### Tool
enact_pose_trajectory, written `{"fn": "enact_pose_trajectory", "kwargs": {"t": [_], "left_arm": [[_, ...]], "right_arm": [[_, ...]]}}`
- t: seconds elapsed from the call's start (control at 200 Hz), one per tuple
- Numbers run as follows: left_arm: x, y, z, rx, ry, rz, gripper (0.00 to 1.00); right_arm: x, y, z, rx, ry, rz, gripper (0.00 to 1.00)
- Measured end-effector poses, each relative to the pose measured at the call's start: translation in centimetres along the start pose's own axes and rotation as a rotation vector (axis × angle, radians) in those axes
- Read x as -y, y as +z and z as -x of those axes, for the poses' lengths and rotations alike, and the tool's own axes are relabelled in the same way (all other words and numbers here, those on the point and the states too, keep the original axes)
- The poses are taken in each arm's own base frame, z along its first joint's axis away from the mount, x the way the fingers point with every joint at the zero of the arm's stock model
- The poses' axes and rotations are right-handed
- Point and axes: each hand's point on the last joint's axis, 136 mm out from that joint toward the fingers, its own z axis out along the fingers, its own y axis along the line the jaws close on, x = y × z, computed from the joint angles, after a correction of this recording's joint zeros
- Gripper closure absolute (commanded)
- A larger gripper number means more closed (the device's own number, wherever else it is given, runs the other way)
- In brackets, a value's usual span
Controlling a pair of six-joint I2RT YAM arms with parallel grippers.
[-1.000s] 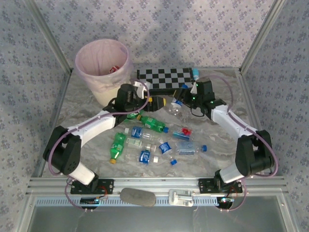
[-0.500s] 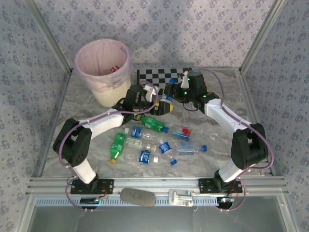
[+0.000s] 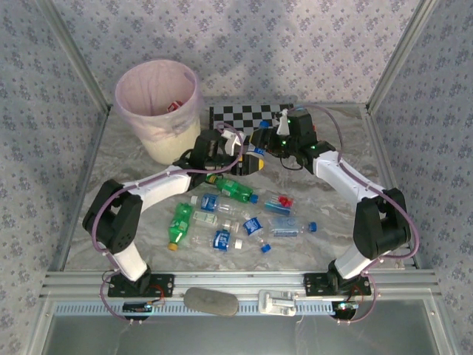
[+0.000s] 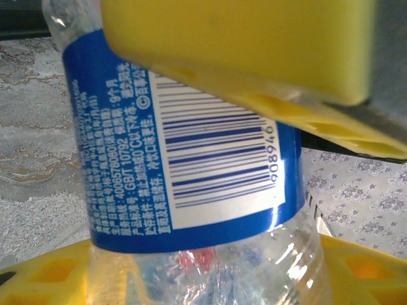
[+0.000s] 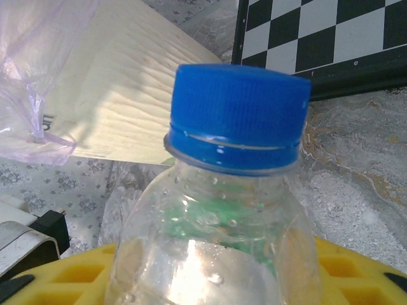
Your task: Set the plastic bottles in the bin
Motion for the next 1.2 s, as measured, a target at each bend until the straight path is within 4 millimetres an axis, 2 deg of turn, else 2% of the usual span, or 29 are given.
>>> {"fn": "enact_pose_trajectory", "kwargs": {"t": [0.05, 0.13, 0.235, 0.35, 0.49, 0.59, 0.67, 0.75, 0.865, 1.034, 1.199], "left_arm": [[0.0, 0.0, 0.0, -0.001, 0.0, 0.0, 0.5], [0.0, 0.0, 0.0, -0.001, -0.001, 0.001, 0.5], [-0.3, 0.0, 0.0, 0.003, -0.006, 0.014, 0.5], [-0.8, -0.1, 0.2, 0.01, -0.01, 0.033, 0.5], [-1.9, -0.8, 0.2, 0.018, -0.023, 0.081, 0.5], [-2.5, -2.1, 0.8, 0.035, -0.013, 0.127, 0.5], [-2.7, -3.5, 1.8, 0.055, 0.011, 0.169, 0.5], [-2.5, -4.9, 3.7, 0.084, 0.061, 0.214, 0.51], [-1.5, -7.1, 8.0, 0.144, 0.161, 0.286, 0.51], [0.4, -11.8, 13.9, 0.259, 0.306, 0.399, 0.5], [-1.0, -16.7, 17.5, 0.333, 0.379, 0.564, 0.49]], "right_arm": [[0.0, 0.0, 0.0, -0.002, -0.005, -0.003, 0.23], [0.3, -0.1, -0.1, -0.006, -0.013, -0.012, 0.14], [0.9, -0.6, 0.2, -0.002, -0.002, -0.03, 0.09], [1.6, -2.5, 2.0, 0.053, 0.012, -0.049, 0.06], [1.7, -6.1, 4.4, 0.163, 0.007, -0.061, 0.03], [2.5, -7.9, 4.5, 0.204, 0.014, -0.081, 0.01], [3.5, -8.4, 4.0, 0.212, 0.028, -0.104, 0.0], [4.9, -8.2, 3.3, 0.204, 0.046, -0.134, 0.0], [6.6, -7.5, 1.6, 0.175, 0.087, -0.161, 0.0], [8.0, -6.3, 0.1, 0.144, 0.126, -0.171, 0.0], [8.0, -5.8, 0.0, 0.136, 0.122, -0.169, 0.0]]}}
